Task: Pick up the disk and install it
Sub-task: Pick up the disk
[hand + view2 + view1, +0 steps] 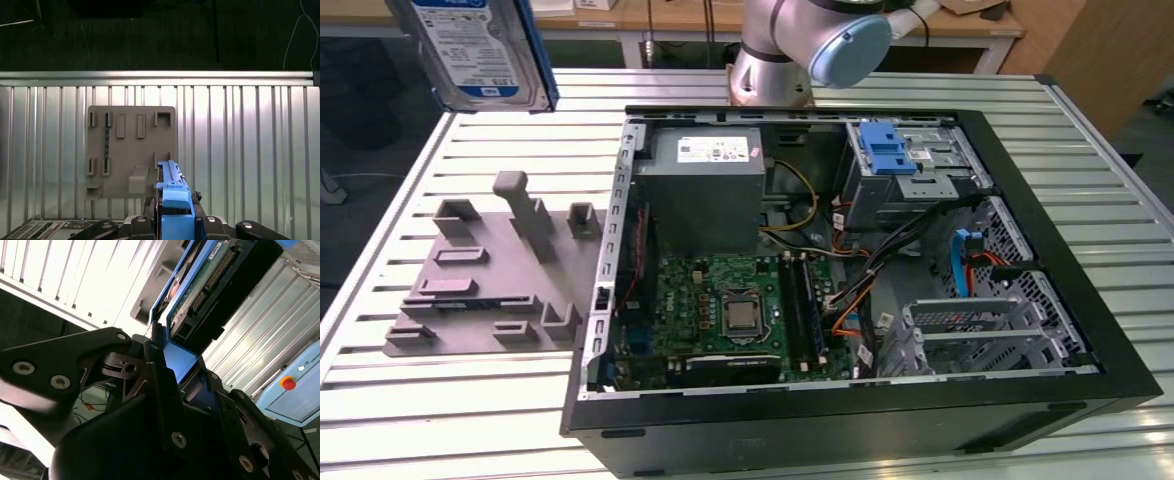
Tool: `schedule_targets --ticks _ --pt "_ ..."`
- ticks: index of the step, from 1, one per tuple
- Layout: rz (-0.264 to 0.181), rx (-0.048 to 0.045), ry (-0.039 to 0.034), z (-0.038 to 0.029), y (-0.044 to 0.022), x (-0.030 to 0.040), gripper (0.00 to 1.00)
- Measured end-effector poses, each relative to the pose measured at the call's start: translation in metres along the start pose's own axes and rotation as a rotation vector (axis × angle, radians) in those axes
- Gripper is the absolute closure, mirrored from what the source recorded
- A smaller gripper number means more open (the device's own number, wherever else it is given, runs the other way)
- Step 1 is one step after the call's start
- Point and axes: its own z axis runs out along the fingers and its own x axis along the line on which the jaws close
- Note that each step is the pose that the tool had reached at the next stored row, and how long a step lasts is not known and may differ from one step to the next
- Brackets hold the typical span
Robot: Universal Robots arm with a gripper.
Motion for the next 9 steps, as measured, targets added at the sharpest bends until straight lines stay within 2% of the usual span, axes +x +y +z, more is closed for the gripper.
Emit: schedule_targets --ticks 4,6,9 --pt "0.000 0.0000 0.0000 -0.0005 -0.0176 -0.0003 0.64" --pt "0.000 0.0000 0.0000 -0.0006 -0.0215 0.0008 0.64" --pt "0.000 0.0000 0.0000 -0.0007 -0.0233 0.0084 0.64"
